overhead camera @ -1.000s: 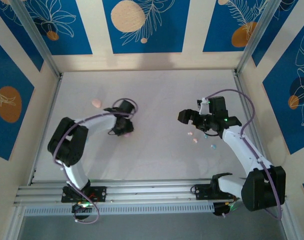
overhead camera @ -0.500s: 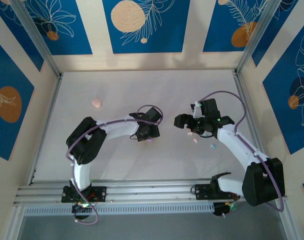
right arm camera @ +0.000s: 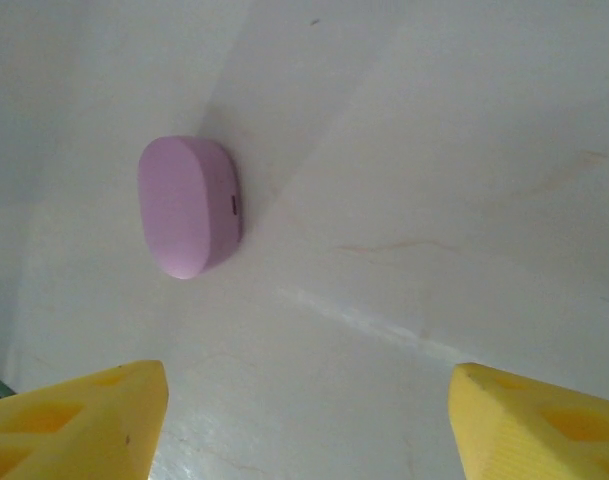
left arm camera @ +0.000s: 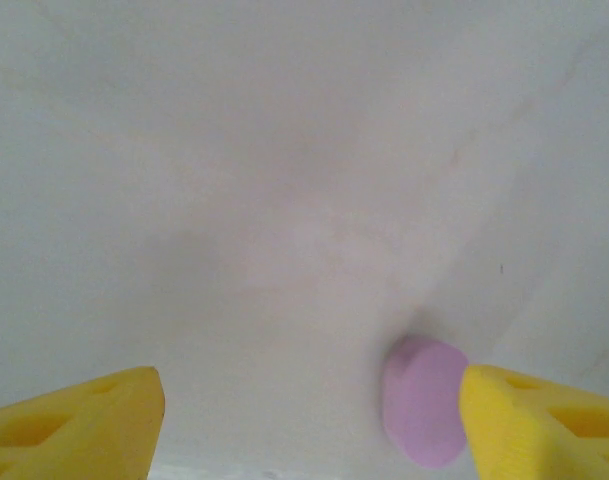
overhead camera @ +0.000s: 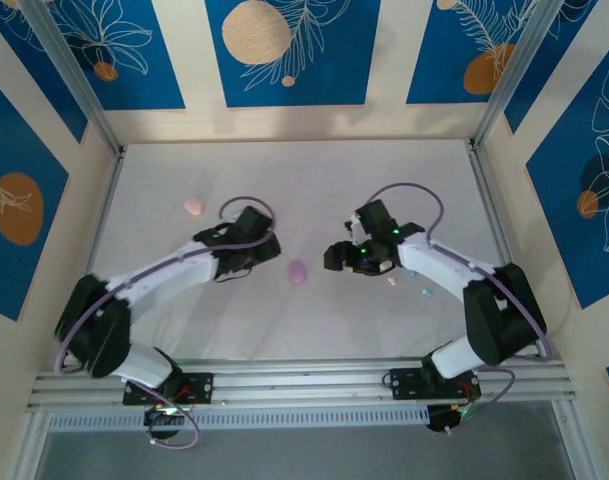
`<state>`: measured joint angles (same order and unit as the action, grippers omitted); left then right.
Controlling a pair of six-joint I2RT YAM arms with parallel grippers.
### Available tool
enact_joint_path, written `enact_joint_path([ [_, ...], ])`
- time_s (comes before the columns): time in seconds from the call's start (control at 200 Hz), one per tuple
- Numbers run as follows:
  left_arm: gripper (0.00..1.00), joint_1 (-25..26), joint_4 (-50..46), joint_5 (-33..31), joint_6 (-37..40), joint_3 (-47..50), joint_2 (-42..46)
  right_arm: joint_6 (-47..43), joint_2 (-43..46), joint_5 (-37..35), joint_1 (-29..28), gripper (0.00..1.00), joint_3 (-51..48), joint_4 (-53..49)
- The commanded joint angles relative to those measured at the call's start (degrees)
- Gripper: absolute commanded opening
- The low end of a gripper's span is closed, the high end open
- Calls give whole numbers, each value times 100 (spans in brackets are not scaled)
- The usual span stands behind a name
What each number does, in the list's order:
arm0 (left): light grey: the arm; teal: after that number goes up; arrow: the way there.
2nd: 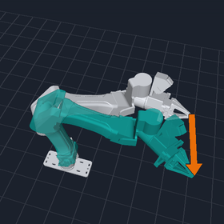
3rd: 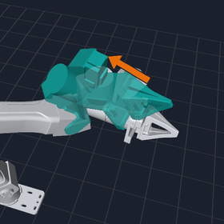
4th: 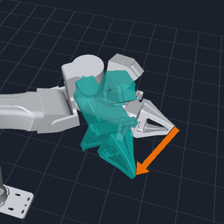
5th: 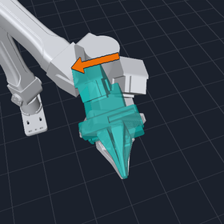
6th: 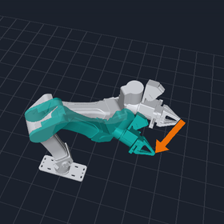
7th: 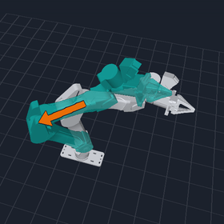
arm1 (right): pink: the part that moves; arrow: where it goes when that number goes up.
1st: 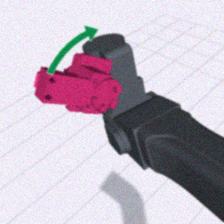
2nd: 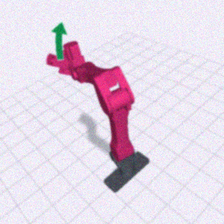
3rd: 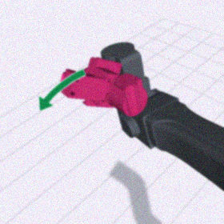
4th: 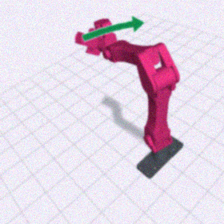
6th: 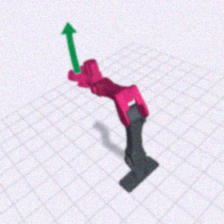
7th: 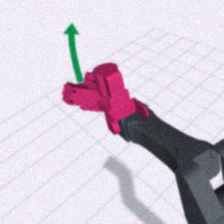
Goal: Insert wireless bluetooth earbuds into charging case
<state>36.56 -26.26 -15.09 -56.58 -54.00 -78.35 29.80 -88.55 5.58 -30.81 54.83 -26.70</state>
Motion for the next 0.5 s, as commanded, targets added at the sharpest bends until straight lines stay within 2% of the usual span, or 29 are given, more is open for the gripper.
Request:
enact_joint_path([
  [0.0,77,-326,267,-71,168,364,501,-154,-479,-473,-527,79,555,-220],
  [0.155,76,-669,120,-82,375,503,949,-324,-1237,-1324,-1199,82,1279,-649],
  [0.29,75,-772,103,-194,376,749,1320,-376,-1751,-1905,-1490,82,1726,-946],
  [0.45,75,-825,191,-195,422,955,1565,-560,-2124,-2088,-1685,77,2028,-1020],
  [0.495,75,-832,175,-193,438,961,1577,-614,-2234,-2147,-1733,69,2115,-1068],
])
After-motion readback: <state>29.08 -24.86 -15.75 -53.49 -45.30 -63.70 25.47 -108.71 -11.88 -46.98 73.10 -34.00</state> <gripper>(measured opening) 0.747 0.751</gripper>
